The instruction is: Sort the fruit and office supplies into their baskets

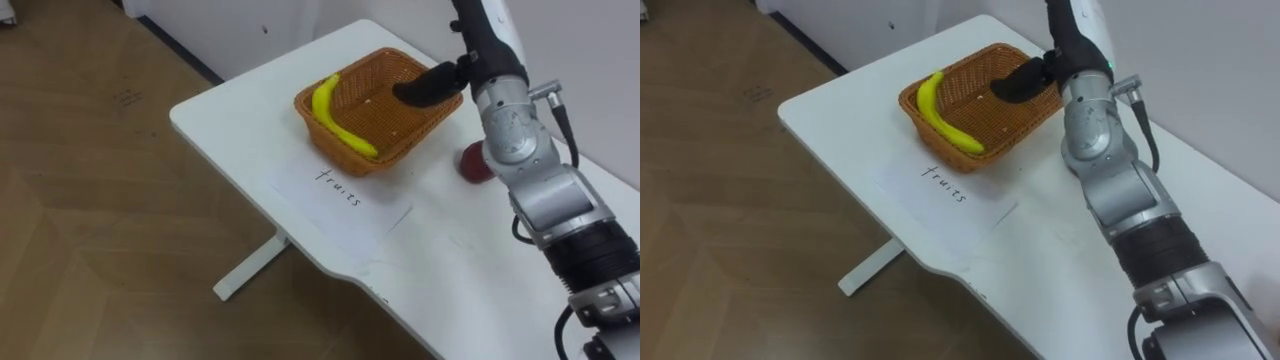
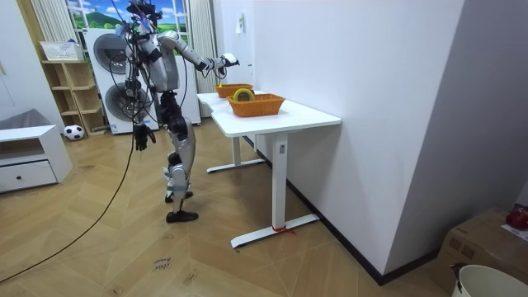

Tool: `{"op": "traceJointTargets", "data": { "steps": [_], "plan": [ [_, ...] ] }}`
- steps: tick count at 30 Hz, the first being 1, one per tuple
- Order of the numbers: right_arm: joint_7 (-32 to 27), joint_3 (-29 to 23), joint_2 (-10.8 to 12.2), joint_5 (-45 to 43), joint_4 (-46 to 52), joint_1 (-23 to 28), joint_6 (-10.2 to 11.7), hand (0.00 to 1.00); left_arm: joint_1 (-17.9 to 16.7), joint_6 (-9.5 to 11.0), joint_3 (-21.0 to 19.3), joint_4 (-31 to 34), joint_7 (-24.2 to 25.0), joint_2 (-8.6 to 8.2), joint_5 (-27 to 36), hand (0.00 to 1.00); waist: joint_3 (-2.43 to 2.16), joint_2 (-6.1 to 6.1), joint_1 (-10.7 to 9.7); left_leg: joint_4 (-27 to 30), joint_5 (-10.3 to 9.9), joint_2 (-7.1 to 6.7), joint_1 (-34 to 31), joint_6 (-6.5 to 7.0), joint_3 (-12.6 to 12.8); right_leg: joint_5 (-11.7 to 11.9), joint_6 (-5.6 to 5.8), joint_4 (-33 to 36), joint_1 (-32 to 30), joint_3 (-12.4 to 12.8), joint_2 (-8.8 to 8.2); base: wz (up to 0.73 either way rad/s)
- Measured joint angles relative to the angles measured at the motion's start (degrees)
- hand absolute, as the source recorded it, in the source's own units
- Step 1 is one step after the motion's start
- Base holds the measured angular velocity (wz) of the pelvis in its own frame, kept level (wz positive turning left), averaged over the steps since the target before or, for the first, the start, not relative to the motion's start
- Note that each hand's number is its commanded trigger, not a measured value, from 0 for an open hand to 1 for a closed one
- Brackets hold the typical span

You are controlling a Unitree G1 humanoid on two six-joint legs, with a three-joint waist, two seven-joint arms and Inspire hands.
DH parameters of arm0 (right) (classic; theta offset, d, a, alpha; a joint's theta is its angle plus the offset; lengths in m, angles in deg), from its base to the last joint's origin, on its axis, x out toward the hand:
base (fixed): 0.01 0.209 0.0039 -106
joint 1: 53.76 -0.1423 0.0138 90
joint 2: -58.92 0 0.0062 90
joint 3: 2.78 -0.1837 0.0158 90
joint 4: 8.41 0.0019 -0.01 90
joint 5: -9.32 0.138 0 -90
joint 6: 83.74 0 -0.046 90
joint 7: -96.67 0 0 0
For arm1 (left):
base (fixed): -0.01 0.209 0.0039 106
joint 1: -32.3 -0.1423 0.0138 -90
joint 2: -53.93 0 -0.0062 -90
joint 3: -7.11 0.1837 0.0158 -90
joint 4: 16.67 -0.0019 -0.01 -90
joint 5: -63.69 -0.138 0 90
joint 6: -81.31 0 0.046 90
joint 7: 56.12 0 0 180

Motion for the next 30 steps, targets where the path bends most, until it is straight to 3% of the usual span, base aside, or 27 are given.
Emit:
{"op": "traceJointTargets", "data": {
  "steps": [18,23,30],
  "plan": [
    [0.7,2.1,0.0,1.6,-1.6,0.0,2.5,0.00,0.0,1.7,1.1,-0.5,-0.4,-0.04,0.2,0.00,-0.03,-0.06,-0.6,-0.1,0.0,-0.02,0.0,0.00,0.0,0.0,0.00,0.0,0.0,0.1,-0.01,0.00],
    [0.7,1.9,0.0,2.4,-1.3,0.0,4.4,0.00,0.0,2.5,1.1,-0.9,-0.5,-0.04,0.1,0.00,-0.04,-0.05,-2.3,0.0,0.0,-0.03,-0.1,0.00,0.1,0.0,0.00,0.0,0.1,0.1,-0.02,0.00],
    [-1.1,1.8,-0.4,2.9,-1.3,0.0,4.9,0.00,0.4,3.2,1.1,-0.9,-0.5,0.00,0.1,0.00,-0.03,0.54,-3.7,-0.1,0.0,-0.01,0.0,0.00,0.3,0.0,0.00,0.0,0.1,0.2,-0.06,-0.01]
  ]
}}
